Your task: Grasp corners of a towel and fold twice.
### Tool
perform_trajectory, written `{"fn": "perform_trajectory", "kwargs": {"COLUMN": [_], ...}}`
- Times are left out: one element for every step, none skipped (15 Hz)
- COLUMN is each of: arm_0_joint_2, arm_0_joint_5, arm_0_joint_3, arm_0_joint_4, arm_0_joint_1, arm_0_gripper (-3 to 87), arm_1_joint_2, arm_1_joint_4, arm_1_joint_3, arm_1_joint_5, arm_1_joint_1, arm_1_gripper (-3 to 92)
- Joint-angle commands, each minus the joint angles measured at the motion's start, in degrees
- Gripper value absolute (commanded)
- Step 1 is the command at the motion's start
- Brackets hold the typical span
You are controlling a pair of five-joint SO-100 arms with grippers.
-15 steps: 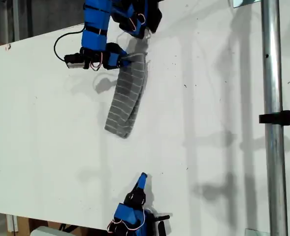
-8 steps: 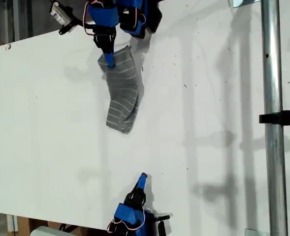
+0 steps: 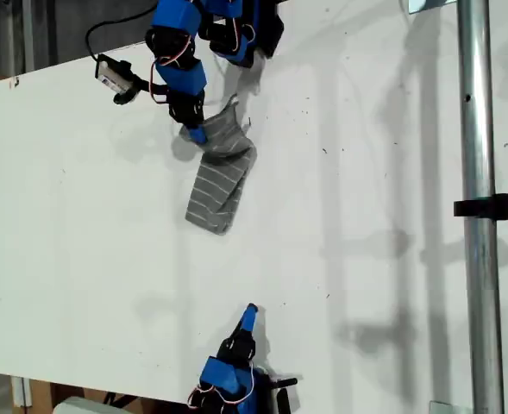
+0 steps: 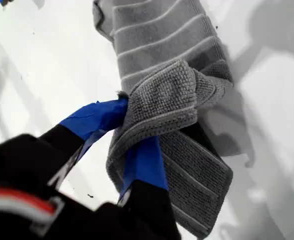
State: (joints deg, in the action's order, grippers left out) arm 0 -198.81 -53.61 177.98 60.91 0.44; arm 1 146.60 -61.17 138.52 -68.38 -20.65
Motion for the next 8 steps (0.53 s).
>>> {"fn": "perform_trajectory", "kwargs": {"arm_0_joint_2": [-0.3,-0.3,-0.3,-0.3,-0.3,-0.3,-0.3,-0.3], "arm_0_joint_5": [0.0,0.0,0.0,0.0,0.1,0.1,0.0,-0.1], "arm_0_joint_3": [0.3,0.3,0.3,0.3,0.3,0.3,0.3,0.3], "arm_0_joint_4": [0.1,0.1,0.1,0.1,0.0,0.0,0.0,0.0], "arm_0_joint_1": [0.4,0.4,0.5,0.4,0.4,0.4,0.5,0.6], "arm_0_gripper": [0.5,0.4,0.2,0.1,0.1,0.1,0.0,0.0], "arm_1_joint_2": [1.4,1.3,1.8,2.8,3.6,4.0,4.4,4.6], "arm_1_joint_4": [-5.7,-11.0,-15.8,-19.6,-22.8,-25.5,-27.3,-31.0], "arm_1_joint_3": [-4.9,-6.3,-7.3,-7.6,-7.6,-7.3,-6.5,-6.1], "arm_1_joint_5": [-0.4,-1.3,-2.2,-3.5,-5.0,-6.3,-7.3,-11.3], "arm_1_joint_1": [-0.7,-0.5,0.1,1.1,2.3,3.7,5.4,7.7], "arm_1_gripper": [-0.2,-0.2,-0.2,-0.2,-0.2,-0.2,0.8,14.6]}}
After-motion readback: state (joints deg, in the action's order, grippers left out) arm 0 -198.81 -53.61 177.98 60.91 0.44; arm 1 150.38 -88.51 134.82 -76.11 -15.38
